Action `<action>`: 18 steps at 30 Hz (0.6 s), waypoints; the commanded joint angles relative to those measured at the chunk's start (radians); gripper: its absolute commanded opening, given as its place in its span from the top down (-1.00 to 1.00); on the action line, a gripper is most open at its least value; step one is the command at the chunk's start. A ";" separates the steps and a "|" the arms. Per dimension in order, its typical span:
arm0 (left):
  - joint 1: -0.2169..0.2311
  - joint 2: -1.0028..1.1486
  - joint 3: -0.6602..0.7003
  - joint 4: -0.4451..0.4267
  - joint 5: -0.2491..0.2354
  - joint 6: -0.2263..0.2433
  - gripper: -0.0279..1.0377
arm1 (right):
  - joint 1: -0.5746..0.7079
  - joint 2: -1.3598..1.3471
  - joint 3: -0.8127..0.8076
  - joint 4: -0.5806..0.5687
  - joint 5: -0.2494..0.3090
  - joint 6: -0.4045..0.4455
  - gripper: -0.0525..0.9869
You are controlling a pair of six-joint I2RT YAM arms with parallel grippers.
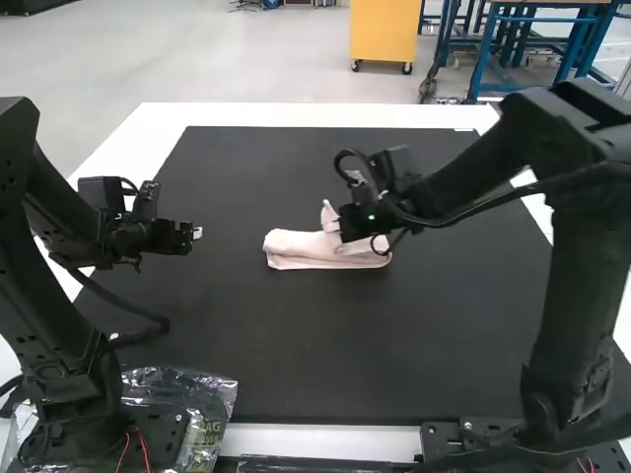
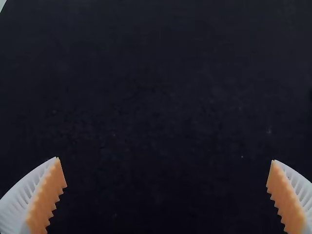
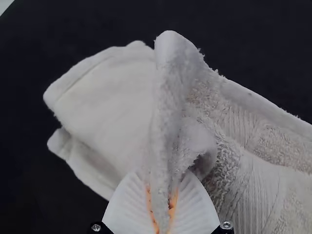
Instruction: Fold the towel.
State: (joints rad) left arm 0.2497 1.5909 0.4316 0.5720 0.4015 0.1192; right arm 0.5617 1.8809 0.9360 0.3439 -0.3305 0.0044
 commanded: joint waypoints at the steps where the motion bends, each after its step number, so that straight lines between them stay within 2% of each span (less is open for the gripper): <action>1: 0.006 -0.016 -0.010 0.022 0.023 0.019 -0.87 | 0.044 0.049 0.060 0.023 0.015 0.023 0.95; 16: 0.005 -0.014 -0.021 0.026 0.046 0.016 -0.87 | 0.138 0.215 0.224 0.046 0.025 0.066 0.93; 17: 0.003 -0.016 -0.021 0.026 0.046 0.016 -0.87 | 0.138 0.222 0.234 0.046 0.025 0.072 0.85; 18: 0.003 -0.014 -0.021 0.026 0.046 0.016 -0.87 | 0.139 0.227 0.244 0.044 0.024 0.088 0.66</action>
State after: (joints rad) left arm 0.2493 1.5909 0.4137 0.5903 0.4271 0.1234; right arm 0.6868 2.0975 1.1370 0.3775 -0.3061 0.0578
